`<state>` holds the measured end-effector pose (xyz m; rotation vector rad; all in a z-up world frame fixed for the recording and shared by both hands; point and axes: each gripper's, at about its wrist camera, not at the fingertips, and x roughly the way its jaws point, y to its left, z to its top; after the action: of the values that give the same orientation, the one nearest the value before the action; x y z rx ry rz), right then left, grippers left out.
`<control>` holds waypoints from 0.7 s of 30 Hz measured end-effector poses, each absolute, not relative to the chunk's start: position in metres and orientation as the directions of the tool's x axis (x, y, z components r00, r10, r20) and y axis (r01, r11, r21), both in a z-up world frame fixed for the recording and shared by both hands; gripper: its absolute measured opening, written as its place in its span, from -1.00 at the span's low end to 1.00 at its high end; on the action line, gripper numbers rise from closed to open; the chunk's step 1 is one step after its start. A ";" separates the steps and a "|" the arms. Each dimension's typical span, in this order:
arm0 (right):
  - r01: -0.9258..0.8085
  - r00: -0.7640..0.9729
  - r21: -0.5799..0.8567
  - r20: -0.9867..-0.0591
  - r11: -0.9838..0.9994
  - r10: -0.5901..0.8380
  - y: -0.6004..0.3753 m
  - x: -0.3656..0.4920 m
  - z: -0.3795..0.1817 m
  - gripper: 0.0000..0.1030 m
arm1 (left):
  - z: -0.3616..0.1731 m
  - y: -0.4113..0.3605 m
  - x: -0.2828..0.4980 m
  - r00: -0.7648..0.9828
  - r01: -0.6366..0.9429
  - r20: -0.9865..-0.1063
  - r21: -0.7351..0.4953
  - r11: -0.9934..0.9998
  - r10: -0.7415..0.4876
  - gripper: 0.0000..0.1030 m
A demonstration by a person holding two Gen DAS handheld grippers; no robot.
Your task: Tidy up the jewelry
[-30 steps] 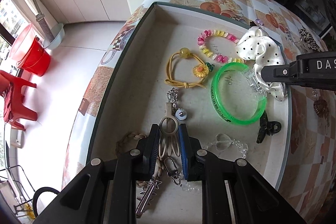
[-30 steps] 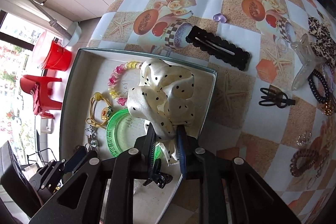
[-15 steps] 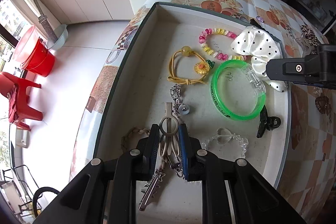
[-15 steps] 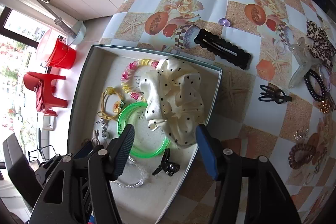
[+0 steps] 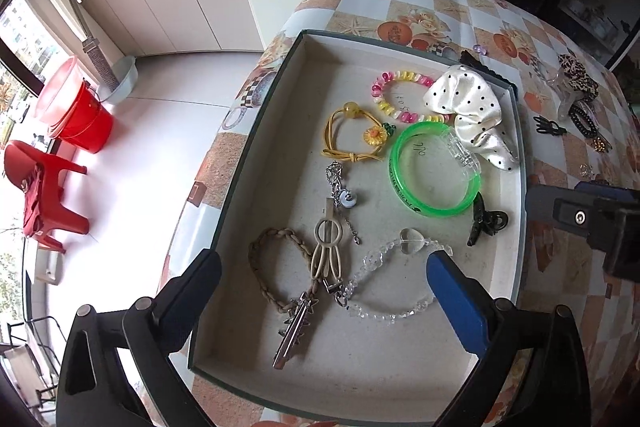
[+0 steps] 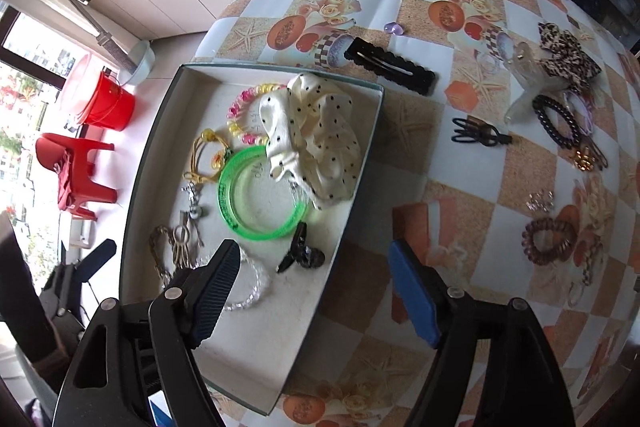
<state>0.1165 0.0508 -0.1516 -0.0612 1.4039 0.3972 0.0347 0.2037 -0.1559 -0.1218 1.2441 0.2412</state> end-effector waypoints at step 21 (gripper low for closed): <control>-0.366 0.281 0.026 -0.950 0.930 0.137 0.052 0.072 -0.120 0.99 | -0.124 0.226 -0.007 0.324 -0.383 -0.934 0.019 0.924 0.153 1.00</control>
<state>0.0722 0.0523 -0.1195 -0.2134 1.2427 0.3406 -0.0066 0.2260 -0.1240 -0.2205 1.1925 0.3552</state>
